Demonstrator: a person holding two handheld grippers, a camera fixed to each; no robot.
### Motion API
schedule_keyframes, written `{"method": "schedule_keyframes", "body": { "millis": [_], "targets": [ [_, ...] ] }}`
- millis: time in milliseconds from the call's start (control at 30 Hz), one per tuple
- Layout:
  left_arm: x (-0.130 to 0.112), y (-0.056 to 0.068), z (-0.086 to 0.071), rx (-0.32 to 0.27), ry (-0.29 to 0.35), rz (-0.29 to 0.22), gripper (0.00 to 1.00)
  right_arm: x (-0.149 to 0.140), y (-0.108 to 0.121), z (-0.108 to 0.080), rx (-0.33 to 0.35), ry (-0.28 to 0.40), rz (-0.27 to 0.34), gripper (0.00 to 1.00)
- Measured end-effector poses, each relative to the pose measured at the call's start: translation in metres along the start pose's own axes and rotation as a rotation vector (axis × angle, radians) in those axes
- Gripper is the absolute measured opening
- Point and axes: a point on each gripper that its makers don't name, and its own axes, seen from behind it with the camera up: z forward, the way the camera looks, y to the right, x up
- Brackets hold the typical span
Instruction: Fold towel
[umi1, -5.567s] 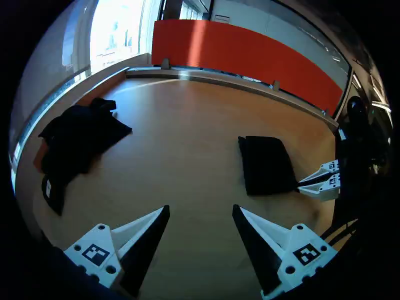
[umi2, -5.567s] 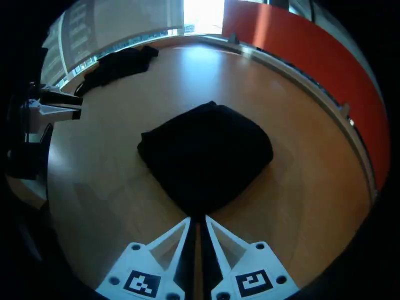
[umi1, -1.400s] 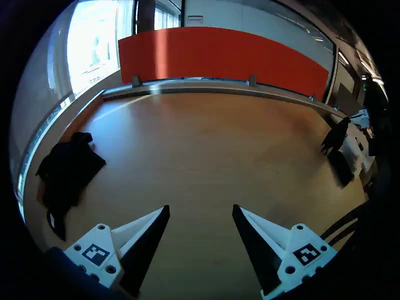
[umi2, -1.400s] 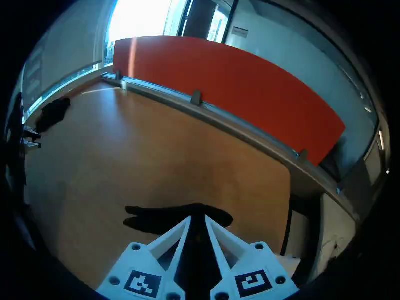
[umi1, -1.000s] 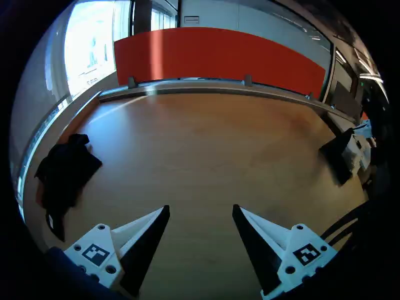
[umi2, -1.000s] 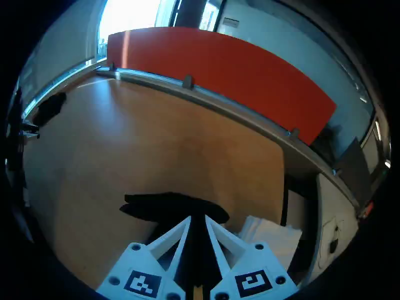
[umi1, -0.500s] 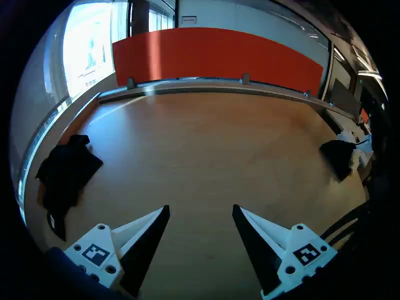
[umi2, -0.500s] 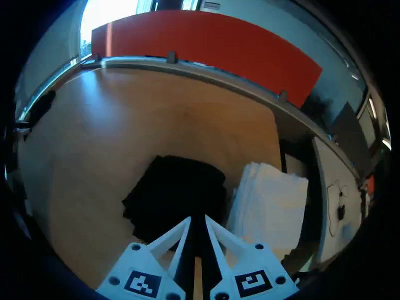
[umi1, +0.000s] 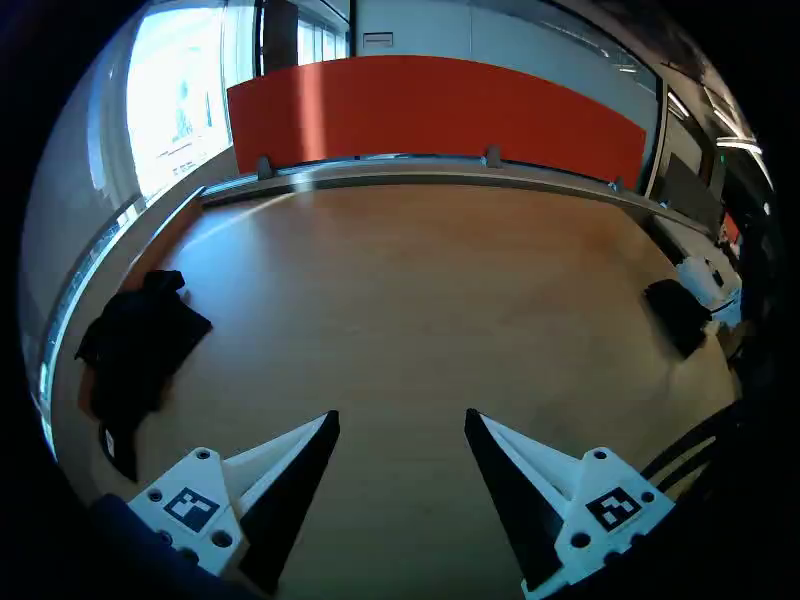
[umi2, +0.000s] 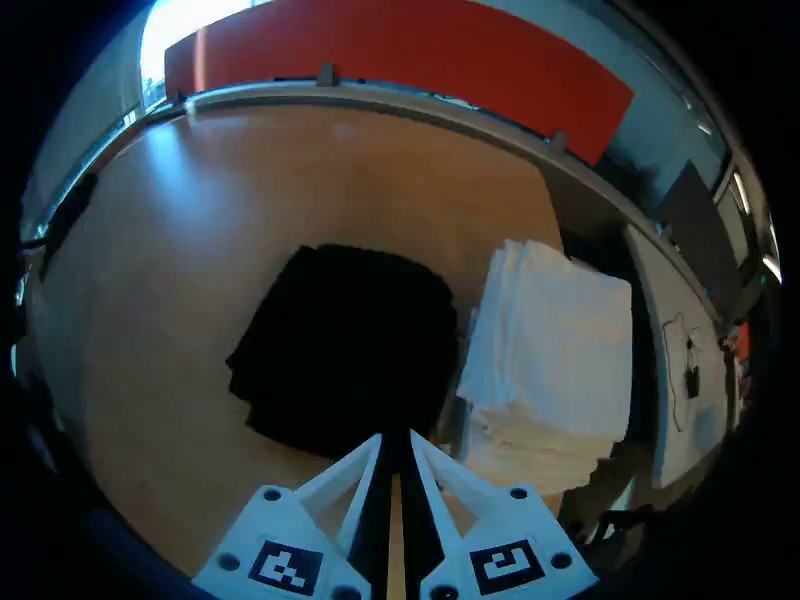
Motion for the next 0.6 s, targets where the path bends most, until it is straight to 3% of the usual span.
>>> {"method": "schedule_keyframes", "body": {
  "millis": [600],
  "targets": [
    [-0.007, -0.004, 0.0, 0.015, -0.012, 0.014, 0.93, -0.031, 0.009, 0.038, -0.039, -0.086, 0.083, 0.04]
  ]
}}
